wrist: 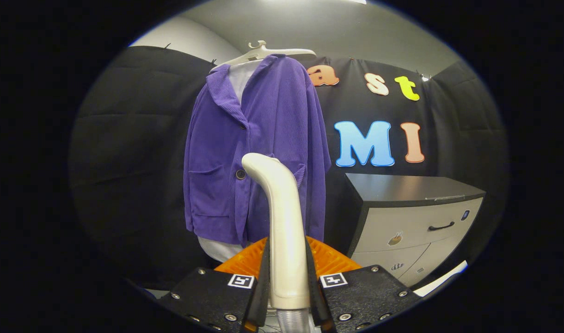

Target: Iron the clothes twice with a garment steamer, once on the left side and once on the right side.

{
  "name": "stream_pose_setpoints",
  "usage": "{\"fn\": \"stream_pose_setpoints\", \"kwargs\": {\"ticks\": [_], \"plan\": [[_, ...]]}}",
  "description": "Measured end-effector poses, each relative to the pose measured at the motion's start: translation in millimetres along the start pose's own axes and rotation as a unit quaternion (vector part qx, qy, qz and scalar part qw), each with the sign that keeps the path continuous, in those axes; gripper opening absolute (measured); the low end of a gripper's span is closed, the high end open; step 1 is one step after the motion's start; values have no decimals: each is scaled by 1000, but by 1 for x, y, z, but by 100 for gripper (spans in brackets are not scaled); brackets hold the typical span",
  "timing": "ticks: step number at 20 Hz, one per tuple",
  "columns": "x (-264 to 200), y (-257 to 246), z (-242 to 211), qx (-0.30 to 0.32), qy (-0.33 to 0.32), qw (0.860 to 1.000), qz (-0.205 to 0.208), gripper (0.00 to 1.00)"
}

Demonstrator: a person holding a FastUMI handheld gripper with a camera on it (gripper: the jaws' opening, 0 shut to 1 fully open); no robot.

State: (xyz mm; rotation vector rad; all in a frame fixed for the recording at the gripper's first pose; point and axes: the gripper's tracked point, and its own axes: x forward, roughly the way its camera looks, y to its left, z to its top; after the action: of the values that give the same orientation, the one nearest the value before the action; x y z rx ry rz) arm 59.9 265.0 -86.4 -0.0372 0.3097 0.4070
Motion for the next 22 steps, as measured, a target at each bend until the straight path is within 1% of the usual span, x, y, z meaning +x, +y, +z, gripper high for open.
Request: {"fn": "stream_pose_setpoints", "kwargs": {"ticks": [8,12,14,17,22], "plan": [[3,1,-73,2,65,998,-1,37],[-1,1,-99,3,87,996,-3,37],[-6,1,-105,3,89,996,-3,37],[-14,1,-88,5,63,998,-1,37],[-23,9,-19,8,-11,1000,16,37]]}}
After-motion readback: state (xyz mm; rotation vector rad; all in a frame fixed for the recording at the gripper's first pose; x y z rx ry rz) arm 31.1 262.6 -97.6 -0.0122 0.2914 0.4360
